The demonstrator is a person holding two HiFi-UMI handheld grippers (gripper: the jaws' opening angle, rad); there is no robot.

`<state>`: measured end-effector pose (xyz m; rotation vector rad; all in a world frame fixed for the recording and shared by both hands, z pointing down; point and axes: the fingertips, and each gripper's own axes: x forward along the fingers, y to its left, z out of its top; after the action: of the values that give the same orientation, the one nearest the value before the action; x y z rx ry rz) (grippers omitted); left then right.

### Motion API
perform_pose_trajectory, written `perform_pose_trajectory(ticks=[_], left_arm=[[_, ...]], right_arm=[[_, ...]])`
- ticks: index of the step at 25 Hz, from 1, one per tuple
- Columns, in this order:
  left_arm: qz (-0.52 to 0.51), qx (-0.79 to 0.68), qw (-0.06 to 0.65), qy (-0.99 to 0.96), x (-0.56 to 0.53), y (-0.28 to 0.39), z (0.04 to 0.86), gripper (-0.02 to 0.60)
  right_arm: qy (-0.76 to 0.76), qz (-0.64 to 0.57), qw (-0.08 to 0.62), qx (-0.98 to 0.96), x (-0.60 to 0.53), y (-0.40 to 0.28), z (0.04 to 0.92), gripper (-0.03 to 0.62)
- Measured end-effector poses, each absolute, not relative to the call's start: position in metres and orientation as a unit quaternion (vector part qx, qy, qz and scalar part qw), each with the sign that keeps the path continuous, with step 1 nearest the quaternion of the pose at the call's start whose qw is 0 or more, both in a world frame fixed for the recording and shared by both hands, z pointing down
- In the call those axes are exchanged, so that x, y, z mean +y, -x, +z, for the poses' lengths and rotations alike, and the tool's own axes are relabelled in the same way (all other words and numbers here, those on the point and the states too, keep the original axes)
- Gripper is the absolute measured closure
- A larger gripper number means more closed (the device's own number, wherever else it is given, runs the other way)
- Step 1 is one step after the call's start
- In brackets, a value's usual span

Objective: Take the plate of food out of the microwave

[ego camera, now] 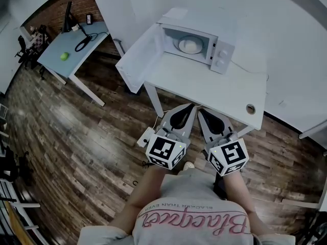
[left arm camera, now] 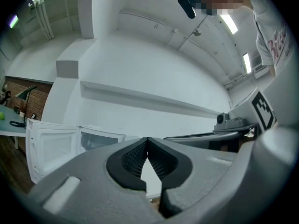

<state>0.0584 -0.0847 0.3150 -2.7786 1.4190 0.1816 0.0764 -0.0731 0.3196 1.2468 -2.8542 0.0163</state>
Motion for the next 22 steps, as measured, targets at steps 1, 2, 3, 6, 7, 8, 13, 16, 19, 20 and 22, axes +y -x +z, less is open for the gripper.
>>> perform_pose_trajectory(ticks=[1,2,3,6,7,8,13,16,19,20,22], left_arm=[[0.058,0.454,0.008,0.889,-0.09,-0.061,0.316,0.575],[0.058,0.454,0.007,0.889,-0.094,-0.064,0.317,0.575],[0.058,0.454,0.006,0.889,-0.098,-0.067,0.317,0.575],[0.058,0.458,0.005,0.887,-0.11,-0.074,0.317,0.575],[0.058,0.46,0.006,0.886,-0.114,-0.076,0.317,0.575],[0.057,0.462,0.007,0.885,-0.118,-0.077,0.316,0.575],[0.051,0.47,0.008,0.881,-0.131,-0.078,0.319,0.575],[0.05,0.476,0.008,0.878,-0.135,-0.076,0.319,0.575],[0.047,0.479,0.011,0.876,-0.141,-0.077,0.318,0.575],[0.046,0.48,0.011,0.876,-0.142,-0.078,0.318,0.575],[0.044,0.481,0.012,0.876,-0.143,-0.078,0.32,0.575]], right_arm=[[-0.399,0.005,0.014,-0.917,-0.078,-0.079,0.32,0.577],[-0.399,0.005,0.014,-0.917,-0.083,-0.082,0.321,0.577],[-0.398,0.005,0.014,-0.917,-0.087,-0.084,0.322,0.577],[-0.395,0.007,0.013,-0.919,-0.099,-0.091,0.321,0.577],[-0.393,0.007,0.012,-0.919,-0.102,-0.093,0.321,0.577],[-0.392,0.006,0.012,-0.92,-0.106,-0.094,0.321,0.577],[-0.386,0.009,0.006,-0.923,-0.118,-0.097,0.323,0.577],[-0.384,0.01,0.002,-0.923,-0.123,-0.099,0.323,0.577],[-0.383,0.013,-0.003,-0.924,-0.129,-0.101,0.322,0.577],[-0.382,0.014,-0.004,-0.924,-0.131,-0.102,0.322,0.577],[-0.38,0.016,-0.006,-0.925,-0.132,-0.101,0.323,0.577]])
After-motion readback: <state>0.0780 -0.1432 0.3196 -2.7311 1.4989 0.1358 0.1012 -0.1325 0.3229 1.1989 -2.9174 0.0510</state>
